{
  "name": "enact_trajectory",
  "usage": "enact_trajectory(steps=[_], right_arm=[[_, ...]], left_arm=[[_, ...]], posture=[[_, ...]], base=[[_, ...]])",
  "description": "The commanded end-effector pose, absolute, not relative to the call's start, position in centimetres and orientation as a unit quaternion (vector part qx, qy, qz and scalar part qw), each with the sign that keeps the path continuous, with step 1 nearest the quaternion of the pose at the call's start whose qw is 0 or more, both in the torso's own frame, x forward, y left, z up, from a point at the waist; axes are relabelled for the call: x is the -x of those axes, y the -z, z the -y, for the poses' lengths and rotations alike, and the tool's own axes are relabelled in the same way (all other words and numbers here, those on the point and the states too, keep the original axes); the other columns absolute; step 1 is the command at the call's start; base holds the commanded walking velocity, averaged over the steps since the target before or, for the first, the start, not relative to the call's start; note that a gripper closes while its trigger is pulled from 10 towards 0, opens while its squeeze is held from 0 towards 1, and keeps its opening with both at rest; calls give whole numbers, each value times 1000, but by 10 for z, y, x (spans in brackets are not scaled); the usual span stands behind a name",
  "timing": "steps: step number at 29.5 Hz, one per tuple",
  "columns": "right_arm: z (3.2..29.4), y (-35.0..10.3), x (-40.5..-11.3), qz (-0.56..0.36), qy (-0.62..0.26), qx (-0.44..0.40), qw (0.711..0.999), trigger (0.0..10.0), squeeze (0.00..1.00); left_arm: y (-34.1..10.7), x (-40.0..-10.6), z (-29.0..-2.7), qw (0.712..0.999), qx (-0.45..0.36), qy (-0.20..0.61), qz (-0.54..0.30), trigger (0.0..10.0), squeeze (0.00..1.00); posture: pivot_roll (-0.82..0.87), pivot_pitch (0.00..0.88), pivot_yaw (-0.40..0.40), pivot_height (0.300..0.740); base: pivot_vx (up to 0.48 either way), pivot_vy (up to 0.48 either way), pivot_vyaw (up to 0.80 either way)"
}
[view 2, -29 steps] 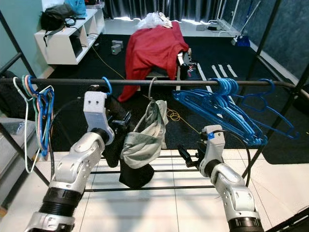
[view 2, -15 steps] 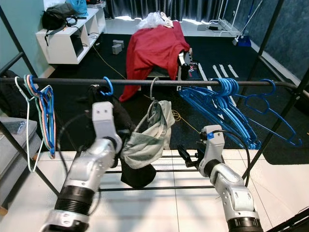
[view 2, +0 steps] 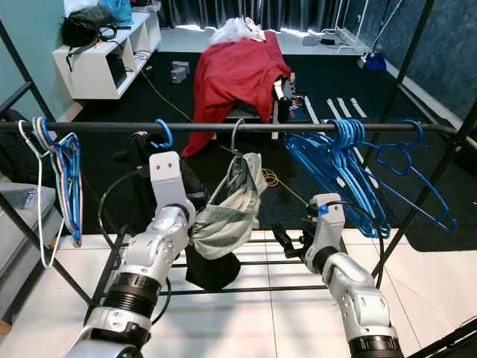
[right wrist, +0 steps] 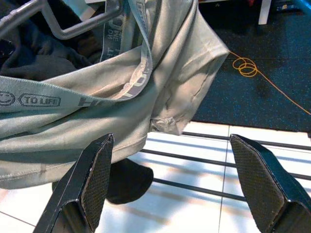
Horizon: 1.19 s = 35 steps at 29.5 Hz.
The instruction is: Hang hanger
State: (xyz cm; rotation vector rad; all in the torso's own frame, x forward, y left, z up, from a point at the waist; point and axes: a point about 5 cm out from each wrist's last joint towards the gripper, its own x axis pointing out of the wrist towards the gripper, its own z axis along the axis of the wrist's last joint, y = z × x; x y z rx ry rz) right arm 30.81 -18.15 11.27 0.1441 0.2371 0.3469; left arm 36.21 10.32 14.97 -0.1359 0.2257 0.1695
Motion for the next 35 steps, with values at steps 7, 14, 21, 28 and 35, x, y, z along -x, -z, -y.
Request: enact_trajectory(steps=[7, 14, 21, 28, 35], right_arm=[[181, -112, -307, -115, -168, -78, 976, 10000, 0], [182, -112, -307, -114, -166, -78, 976, 10000, 0], [182, -112, -307, -114, -165, -77, 977, 10000, 0], [182, -112, -307, -113, -164, -77, 977, 10000, 0], [182, -112, -308, -114, -165, -78, 977, 10000, 0]], left_arm=[[-120, -358, -129, 979, 22, -141, -148, 8667, 0], [-132, -365, -139, 980, 26, -151, -126, 0, 0], [-138, -368, -153, 981, 21, -157, -109, 0, 0], [-152, -369, -168, 985, -4, -159, -69, 0, 0], [-185, -368, -204, 986, -56, -157, 14, 0, 0]], posture=[[-95, 77, 7, 740], [-97, 75, 10, 740], [-96, 71, 11, 740], [-95, 69, 9, 740], [-87, 68, 8, 740]], base=[[0, 0, 0], [0, 0, 0], [0, 0, 0], [0, 0, 0], [0, 0, 0]])
